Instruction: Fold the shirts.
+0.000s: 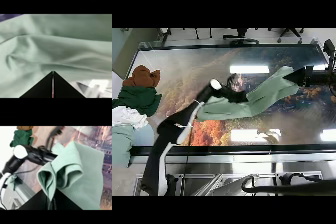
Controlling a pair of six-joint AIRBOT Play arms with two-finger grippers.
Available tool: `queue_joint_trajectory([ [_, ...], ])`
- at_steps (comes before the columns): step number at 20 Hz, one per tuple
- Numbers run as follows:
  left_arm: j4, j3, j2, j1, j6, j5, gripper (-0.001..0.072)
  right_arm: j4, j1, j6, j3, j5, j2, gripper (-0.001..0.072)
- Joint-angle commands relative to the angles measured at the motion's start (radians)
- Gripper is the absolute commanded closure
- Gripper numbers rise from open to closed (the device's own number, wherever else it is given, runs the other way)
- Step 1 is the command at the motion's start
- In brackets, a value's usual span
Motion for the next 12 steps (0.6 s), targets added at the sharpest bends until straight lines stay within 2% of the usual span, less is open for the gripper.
queue_joint_trajectory([
  [1,-0.126,0.017,0.158,0.132,0.063,-0.225,0.0694,0.004,0.056,0.019,0.000,-0.016,0.003,0.0694],
  [4,-0.141,0.017,0.388,0.291,0.064,-0.281,0.0694,0.004,0.230,0.019,0.000,-0.178,-0.003,0.0694],
  [8,-0.140,0.017,0.648,0.475,0.063,-0.289,0.0694,-0.001,0.579,0.001,0.000,-0.503,-0.103,0.0693],
  [10,-0.141,0.002,0.738,0.533,0.063,-0.301,0.0694,0.001,0.766,-0.020,0.000,-0.716,-0.199,0.0692],
  [12,-0.138,-0.066,0.818,0.564,0.068,-0.301,0.0694,0.001,0.949,-0.086,0.000,-0.973,-0.307,0.0693],
])
